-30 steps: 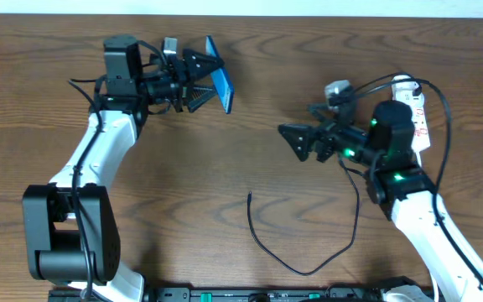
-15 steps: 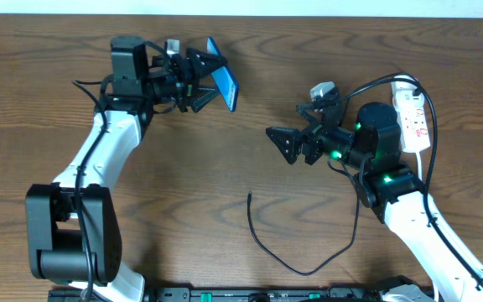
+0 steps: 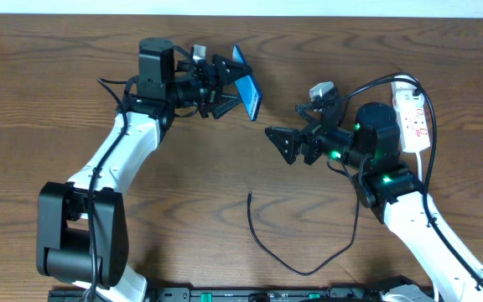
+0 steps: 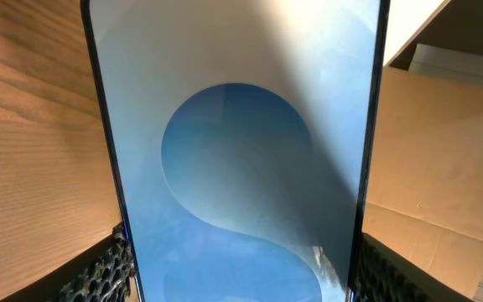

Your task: Plug charger to phone and switch on socket

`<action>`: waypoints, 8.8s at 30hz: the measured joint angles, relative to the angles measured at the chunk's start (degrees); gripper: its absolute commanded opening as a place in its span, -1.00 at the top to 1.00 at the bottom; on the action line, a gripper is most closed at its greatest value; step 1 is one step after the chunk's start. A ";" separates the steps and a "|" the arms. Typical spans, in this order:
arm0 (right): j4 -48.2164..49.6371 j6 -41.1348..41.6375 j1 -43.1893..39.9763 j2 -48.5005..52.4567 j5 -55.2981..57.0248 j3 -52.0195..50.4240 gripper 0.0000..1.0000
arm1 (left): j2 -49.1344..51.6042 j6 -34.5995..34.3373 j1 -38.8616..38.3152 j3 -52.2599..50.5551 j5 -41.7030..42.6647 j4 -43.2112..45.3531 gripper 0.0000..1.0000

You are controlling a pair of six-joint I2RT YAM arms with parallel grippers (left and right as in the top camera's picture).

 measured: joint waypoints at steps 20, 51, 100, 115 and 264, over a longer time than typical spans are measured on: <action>-0.33 6.88 5.31 0.00 13.00 0.11 -0.88 | 0.00 -2.97 -5.07 0.00 -9.35 6.32 0.86; 1.40 6.86 6.71 0.00 21.77 0.11 -0.80 | 0.00 -4.70 -11.43 0.00 -10.36 5.95 0.86; 0.74 6.86 6.40 0.00 27.47 0.11 0.89 | 0.00 -5.11 -13.97 0.00 -11.23 6.12 0.85; 0.79 6.69 6.69 0.02 25.94 0.11 0.98 | 0.00 -5.70 -14.67 0.02 -10.51 6.38 -0.88; 21.35 86.60 10.27 0.31 21.07 0.83 -0.98 | -0.76 -13.86 -5.25 0.00 -8.20 29.16 0.86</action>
